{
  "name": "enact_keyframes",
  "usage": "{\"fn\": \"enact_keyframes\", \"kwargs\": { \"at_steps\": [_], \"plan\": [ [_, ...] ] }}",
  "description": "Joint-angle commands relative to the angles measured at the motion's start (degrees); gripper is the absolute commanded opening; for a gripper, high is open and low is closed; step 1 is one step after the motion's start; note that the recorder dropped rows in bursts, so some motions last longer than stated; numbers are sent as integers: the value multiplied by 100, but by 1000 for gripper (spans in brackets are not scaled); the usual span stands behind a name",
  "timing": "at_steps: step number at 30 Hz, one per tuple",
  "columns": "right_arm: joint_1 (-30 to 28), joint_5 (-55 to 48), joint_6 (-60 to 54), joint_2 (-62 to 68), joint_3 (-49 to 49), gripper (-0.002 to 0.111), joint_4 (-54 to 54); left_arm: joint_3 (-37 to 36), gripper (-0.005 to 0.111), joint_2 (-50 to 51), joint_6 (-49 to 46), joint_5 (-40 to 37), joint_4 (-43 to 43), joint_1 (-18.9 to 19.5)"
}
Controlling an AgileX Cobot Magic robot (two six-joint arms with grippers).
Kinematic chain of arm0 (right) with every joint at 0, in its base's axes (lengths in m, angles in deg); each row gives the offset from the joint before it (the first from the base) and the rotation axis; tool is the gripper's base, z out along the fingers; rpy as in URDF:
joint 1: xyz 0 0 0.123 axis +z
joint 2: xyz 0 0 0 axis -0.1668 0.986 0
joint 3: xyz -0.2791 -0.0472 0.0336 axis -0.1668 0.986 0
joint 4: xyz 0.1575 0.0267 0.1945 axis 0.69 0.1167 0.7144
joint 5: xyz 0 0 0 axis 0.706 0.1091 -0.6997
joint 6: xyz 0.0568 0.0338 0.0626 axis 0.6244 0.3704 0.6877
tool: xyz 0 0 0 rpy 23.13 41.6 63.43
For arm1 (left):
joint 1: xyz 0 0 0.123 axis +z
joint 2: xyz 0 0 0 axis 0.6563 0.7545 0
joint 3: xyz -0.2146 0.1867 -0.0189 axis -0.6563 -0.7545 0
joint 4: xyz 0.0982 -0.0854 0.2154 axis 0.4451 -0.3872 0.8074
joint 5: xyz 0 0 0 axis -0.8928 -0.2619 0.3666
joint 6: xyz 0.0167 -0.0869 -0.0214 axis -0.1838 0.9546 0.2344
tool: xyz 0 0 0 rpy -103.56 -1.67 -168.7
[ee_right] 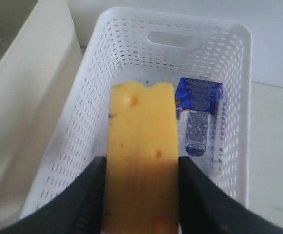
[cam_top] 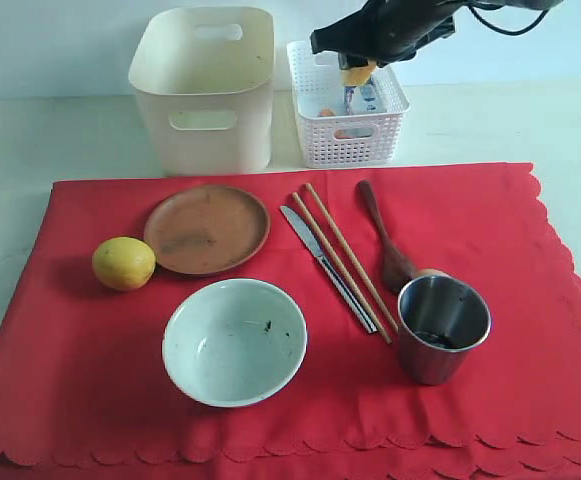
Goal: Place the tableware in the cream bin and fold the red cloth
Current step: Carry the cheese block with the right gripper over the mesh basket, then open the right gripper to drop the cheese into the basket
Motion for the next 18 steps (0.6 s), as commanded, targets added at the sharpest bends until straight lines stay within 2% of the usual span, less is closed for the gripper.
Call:
{"fn": "enact_keyframes", "kwargs": {
  "at_steps": [1,13,18],
  "plan": [
    [-36,148,-63,423,-464,0,3,4,0,-38,-12,67,-27,11],
    [-36,-5,-63,1118,-974,0,-23,4,0,-38,-12,67,-27,11],
    [-36,3,-63,1171,-974,17,-23,4,0,-38,-12,67,-27,11]
  ]
}}
